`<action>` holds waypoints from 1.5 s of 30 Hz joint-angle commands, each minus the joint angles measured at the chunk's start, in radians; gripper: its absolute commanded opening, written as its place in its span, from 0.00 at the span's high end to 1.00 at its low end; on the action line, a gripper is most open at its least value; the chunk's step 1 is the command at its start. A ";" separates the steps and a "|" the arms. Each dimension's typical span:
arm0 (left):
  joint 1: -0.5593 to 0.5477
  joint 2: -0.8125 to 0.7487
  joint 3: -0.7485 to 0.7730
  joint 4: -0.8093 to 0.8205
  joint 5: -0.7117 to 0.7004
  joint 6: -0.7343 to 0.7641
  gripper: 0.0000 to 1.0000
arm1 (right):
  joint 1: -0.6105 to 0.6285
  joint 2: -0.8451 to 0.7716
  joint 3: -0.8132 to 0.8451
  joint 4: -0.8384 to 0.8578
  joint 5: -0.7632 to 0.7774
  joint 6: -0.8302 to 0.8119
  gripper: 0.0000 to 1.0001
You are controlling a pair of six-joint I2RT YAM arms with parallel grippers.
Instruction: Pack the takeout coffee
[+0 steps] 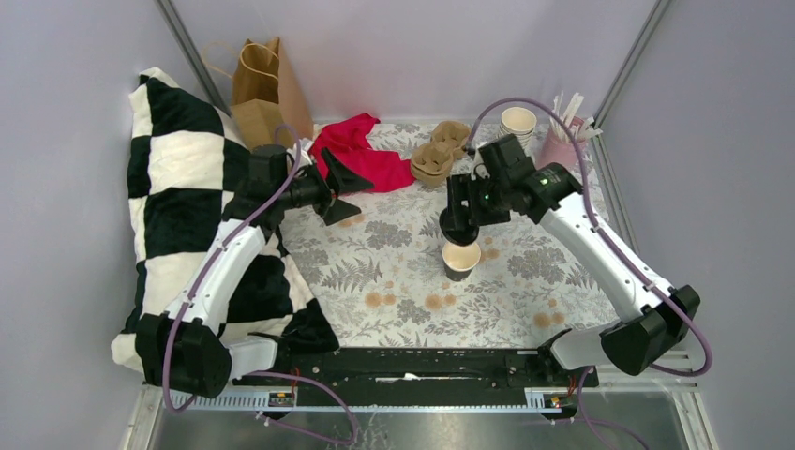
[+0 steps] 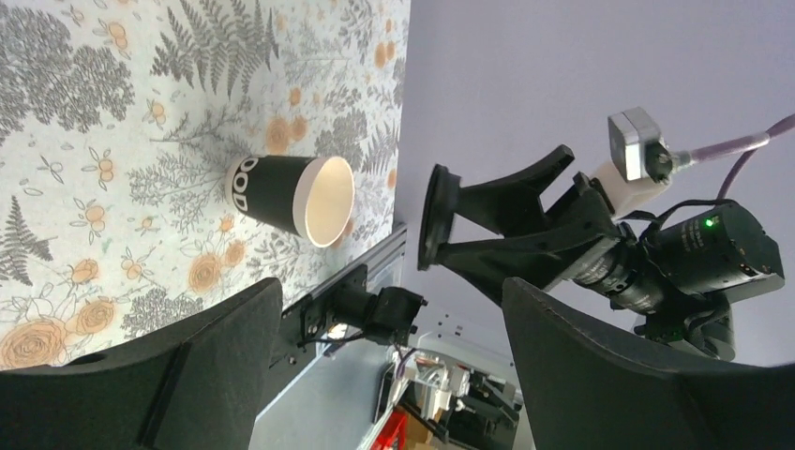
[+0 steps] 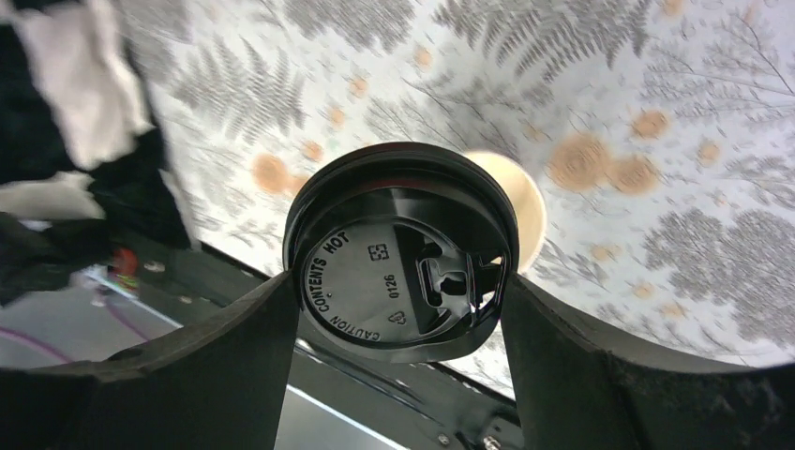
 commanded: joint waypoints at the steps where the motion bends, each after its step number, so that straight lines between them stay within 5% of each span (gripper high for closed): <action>1: -0.049 -0.006 -0.025 0.032 -0.018 -0.004 0.09 | 0.071 0.051 -0.037 -0.090 0.235 -0.089 0.24; 11: -0.106 0.002 -0.012 0.043 -0.045 -0.011 0.09 | 0.120 0.095 -0.218 0.055 0.369 -0.086 0.22; 45: -0.111 0.008 -0.010 0.035 -0.046 -0.001 0.10 | 0.201 0.139 -0.175 0.056 0.345 -0.055 0.18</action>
